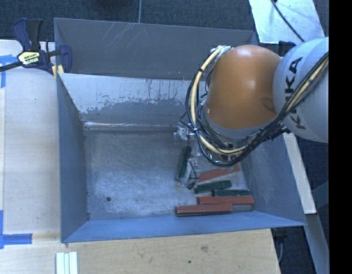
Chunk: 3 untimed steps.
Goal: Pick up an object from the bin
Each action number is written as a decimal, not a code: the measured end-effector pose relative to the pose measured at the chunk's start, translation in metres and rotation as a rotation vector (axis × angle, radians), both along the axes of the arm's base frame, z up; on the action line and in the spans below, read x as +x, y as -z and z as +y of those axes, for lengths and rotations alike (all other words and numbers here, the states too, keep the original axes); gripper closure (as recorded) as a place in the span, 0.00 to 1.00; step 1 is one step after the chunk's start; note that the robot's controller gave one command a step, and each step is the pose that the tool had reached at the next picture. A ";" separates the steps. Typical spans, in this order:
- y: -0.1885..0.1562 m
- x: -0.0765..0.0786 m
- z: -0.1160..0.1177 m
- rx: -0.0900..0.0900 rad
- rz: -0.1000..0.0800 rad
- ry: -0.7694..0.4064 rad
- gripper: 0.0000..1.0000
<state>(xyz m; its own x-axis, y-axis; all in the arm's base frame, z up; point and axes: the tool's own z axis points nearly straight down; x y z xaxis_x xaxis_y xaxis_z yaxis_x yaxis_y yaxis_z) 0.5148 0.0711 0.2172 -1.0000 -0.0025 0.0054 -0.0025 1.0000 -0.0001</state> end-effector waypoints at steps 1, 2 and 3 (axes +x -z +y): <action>0.137 -0.006 -0.060 -0.001 -0.002 0.090 0.00; 0.147 0.022 -0.106 -0.001 -0.012 0.018 0.00; 0.146 0.022 -0.103 0.001 -0.012 0.016 1.00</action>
Offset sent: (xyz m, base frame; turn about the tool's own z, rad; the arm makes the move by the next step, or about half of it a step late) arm -0.0054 -0.0582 -0.1336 0.0865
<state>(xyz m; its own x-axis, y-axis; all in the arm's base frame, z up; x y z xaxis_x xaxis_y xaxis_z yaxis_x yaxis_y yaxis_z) 0.5367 -0.0324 0.0713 -0.9999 0.0139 -0.0063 0.0139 0.9999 0.0010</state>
